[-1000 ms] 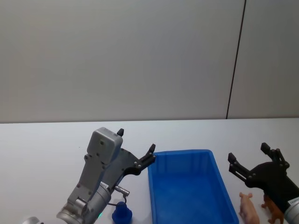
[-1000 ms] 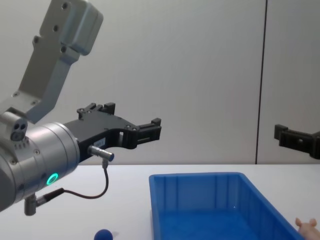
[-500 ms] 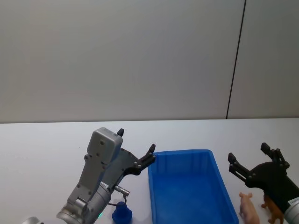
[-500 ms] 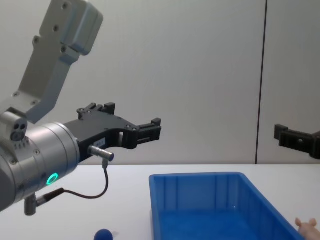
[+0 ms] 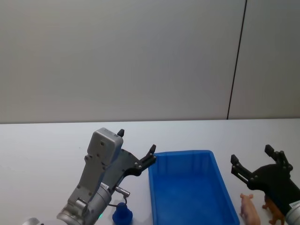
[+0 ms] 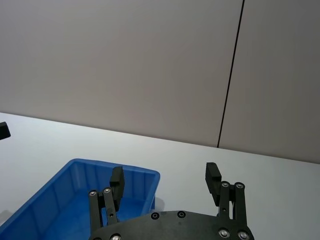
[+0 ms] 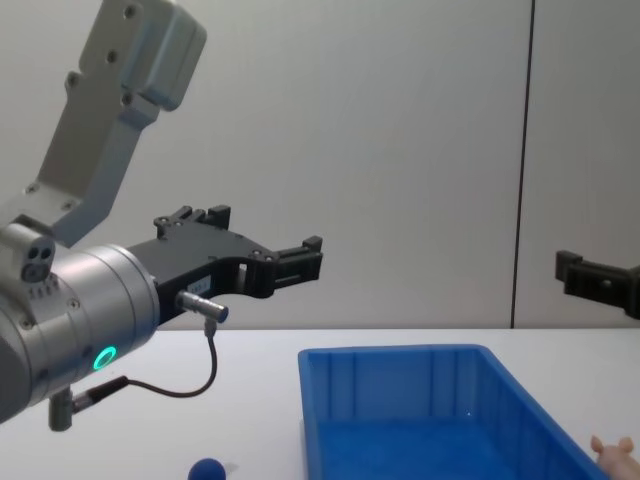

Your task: Pick up the two dolls from the table and place them into the box.

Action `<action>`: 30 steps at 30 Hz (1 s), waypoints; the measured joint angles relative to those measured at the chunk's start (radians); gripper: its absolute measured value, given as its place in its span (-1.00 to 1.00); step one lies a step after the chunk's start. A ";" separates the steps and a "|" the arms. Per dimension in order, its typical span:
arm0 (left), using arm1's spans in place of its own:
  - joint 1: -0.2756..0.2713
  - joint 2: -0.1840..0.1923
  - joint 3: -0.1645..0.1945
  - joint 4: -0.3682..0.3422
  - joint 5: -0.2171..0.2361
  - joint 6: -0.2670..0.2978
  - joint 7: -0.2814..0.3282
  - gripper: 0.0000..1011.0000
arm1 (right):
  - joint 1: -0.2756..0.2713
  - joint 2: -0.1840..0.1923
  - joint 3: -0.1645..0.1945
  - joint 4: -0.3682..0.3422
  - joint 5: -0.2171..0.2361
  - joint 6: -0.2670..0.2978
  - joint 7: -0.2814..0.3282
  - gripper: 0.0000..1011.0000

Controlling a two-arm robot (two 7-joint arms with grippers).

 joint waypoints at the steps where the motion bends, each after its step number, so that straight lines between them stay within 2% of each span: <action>1: 0.000 0.000 0.000 0.000 0.000 0.000 0.000 0.98 | -0.002 0.000 0.000 -0.004 -0.002 0.004 -0.006 0.98; 9: 0.000 0.000 0.000 0.000 0.000 0.000 0.000 0.98 | -0.033 0.001 0.000 -0.043 -0.024 0.046 -0.073 0.98; 17: 0.000 0.000 0.000 0.000 0.000 0.000 0.000 0.98 | -0.074 0.018 0.017 -0.078 -0.028 0.088 -0.140 0.98; 30: 0.000 0.000 0.000 0.000 0.000 0.000 0.000 0.98 | -0.117 0.047 0.053 -0.077 -0.005 0.125 -0.185 0.98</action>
